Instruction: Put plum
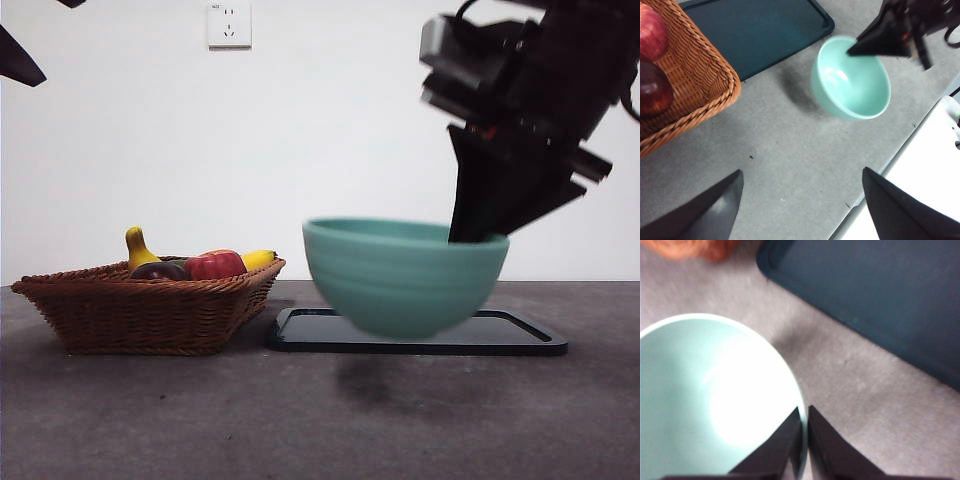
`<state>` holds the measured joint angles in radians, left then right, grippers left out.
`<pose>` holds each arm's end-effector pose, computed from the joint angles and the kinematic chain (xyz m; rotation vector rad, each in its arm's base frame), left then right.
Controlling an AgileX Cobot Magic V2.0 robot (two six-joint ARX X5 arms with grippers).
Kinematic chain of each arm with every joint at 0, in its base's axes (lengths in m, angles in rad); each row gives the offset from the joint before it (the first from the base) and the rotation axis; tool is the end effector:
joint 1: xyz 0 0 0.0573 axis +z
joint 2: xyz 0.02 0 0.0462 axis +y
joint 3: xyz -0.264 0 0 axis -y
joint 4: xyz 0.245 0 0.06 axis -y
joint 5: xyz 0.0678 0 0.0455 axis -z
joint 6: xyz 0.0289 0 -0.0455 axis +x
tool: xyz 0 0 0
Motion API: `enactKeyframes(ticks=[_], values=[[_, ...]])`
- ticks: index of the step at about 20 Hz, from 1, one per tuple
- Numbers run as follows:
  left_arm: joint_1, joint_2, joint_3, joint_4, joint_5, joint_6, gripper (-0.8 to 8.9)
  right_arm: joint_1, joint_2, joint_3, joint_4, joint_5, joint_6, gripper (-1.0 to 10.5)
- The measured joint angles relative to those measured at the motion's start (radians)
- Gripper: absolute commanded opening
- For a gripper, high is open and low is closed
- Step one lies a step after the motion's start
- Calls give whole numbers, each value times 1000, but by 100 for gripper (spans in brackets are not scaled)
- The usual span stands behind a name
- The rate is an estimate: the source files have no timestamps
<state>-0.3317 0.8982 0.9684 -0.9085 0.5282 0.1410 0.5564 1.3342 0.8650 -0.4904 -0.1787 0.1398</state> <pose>0.1444 -0.0651 0.3181 0.0396 0.8000 -0.8660 0.2172 0.1411 0.2241 -0.0607 1.0061 0.6070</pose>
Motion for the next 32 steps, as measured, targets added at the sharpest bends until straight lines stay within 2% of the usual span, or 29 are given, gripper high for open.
enactKeyframes(ticks=[6,17,18,21,25,28,32], values=[[0,0,0,0,0,0,374,3,95,-4,31,23,7,8],[0,0,0,0,0,0,374,21,135,-5,32,25,7,11],[0,0,0,0,0,0,374,21,135,-5,32,25,7,27],[0,0,0,0,0,0,374,21,135,-5,32,25,9,225],[0,0,0,0,0,0,374,21,134,-5,32,23,25,245],[0,0,0,-1,0,0,374,21,71,-1,9,50,30,245],[0,0,0,-1,0,0,374,21,-121,77,-66,68,33,245]])
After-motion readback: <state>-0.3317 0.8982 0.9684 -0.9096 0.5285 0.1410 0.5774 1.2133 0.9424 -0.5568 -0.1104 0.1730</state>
